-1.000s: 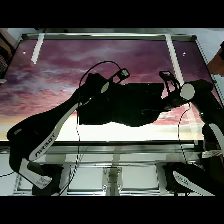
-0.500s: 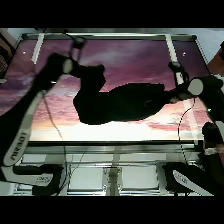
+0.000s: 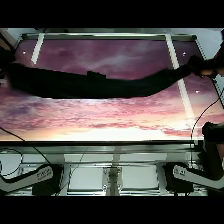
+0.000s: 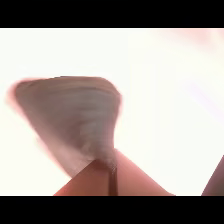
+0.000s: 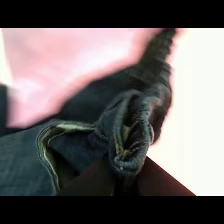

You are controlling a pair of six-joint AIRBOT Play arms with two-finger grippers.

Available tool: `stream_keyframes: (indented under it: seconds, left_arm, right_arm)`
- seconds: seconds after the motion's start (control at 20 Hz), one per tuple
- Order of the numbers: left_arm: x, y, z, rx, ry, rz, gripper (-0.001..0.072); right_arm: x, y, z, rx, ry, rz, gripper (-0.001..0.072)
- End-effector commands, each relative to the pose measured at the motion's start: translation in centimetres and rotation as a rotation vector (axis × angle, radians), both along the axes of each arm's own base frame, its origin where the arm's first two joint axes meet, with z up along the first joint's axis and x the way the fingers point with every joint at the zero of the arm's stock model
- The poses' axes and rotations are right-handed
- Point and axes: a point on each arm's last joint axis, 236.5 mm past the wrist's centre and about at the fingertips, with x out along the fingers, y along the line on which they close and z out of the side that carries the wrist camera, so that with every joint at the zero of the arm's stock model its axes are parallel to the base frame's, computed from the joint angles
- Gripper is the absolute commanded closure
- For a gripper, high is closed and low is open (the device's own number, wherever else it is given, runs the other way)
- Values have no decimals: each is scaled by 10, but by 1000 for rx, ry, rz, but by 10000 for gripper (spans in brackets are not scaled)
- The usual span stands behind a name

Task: Fold the clothes and pants, and hang the long-sleeved shirts on hangers.

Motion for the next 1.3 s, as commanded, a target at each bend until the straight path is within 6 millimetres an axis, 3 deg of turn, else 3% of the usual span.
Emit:
stream_keyframes:
  seconds: [0.0,0.15,0.3,0.4,0.65,0.85,1.0,1.25]
  left_arm:
    - [-20,41,25,-231,-162,86,683]
    - [-42,60,24,-256,-156,73,683]
    - [-64,69,10,-204,-72,19,683]
    - [-69,70,7,-211,-57,22,683]
    - [-68,48,-11,-221,6,-62,683]
    - [-85,35,-57,-262,87,-67,683]
    - [-113,23,-102,-278,195,-57,683]
    - [-175,18,-159,-219,382,5,684]
  right_arm:
    - [30,-1,70,265,-146,51,677]
    - [25,-27,83,216,-140,21,676]
    - [-2,-60,47,87,21,-29,676]
    - [-21,-73,22,4,135,-23,676]
    - [-42,-72,-15,-7,269,29,676]
    - [-66,-85,-42,-83,352,18,676]
    - [-90,-83,-67,-100,385,-21,676]
    - [-150,-89,-137,-186,457,-143,676]
